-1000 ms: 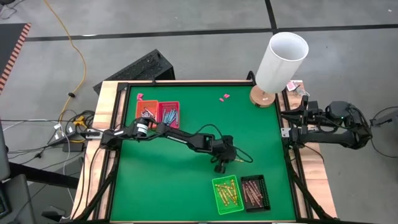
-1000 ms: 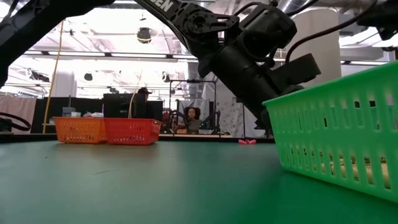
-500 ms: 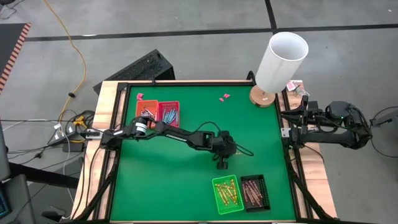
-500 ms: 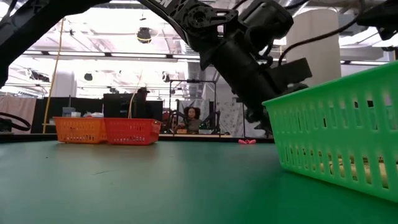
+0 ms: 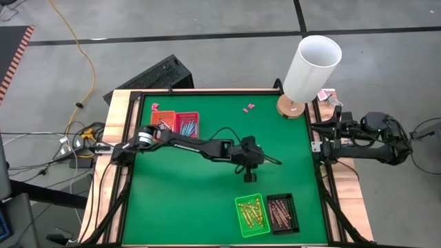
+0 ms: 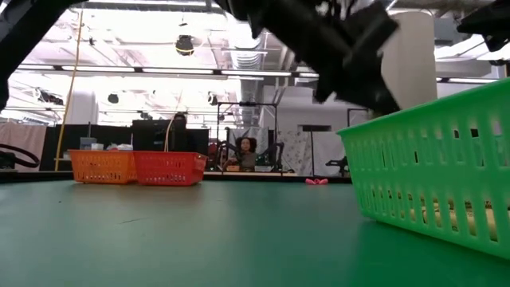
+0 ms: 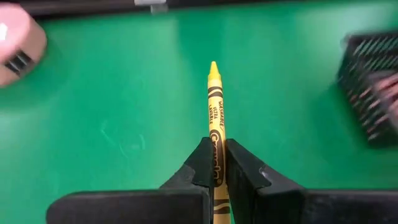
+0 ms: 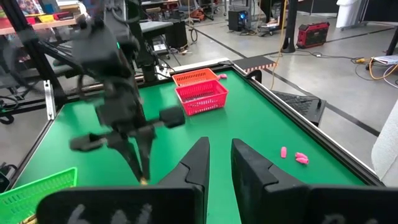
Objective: Sort crayons
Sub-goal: Put the yellow crayon into the green bin
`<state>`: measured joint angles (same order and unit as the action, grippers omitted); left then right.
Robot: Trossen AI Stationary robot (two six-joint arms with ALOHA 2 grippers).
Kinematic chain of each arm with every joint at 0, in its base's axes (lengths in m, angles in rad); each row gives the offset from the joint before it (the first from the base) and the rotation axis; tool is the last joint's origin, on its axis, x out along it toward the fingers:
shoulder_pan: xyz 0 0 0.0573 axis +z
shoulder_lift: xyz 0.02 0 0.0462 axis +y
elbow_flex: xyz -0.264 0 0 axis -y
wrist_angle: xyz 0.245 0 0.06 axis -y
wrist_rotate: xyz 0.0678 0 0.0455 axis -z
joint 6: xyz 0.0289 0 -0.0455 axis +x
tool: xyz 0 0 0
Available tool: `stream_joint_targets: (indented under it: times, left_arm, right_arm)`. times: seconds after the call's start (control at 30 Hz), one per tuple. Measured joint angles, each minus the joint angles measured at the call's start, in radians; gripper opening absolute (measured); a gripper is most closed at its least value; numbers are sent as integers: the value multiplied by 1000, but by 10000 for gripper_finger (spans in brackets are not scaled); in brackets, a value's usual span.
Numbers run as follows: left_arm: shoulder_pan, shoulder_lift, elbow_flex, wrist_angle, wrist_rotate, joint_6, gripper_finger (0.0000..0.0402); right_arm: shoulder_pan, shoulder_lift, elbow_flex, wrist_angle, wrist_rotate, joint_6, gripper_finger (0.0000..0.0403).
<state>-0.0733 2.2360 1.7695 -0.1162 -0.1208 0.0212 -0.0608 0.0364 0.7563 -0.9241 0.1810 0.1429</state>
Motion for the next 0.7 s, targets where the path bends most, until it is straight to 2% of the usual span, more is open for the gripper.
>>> stream_joint_targets:
  times: [0.13, 0.4, 0.53, 0.7]
  left_arm:
    - [-28, -49, 1, 1, 13, 30, 7]
    - [-168, -101, 3, 4, 185, 286, 7]
    - [-243, -99, 2, -12, 187, 412, 8]
    - [-288, -99, 2, -6, 187, 493, 9]
  right_arm:
    - [0, 0, 0, 0, 0, 0, 68]
    - [0, 0, 0, 0, 0, 3, 68]
    - [0, 0, 0, 0, 1, 5, 68]
    - [0, 0, 0, 0, 2, 7, 68]
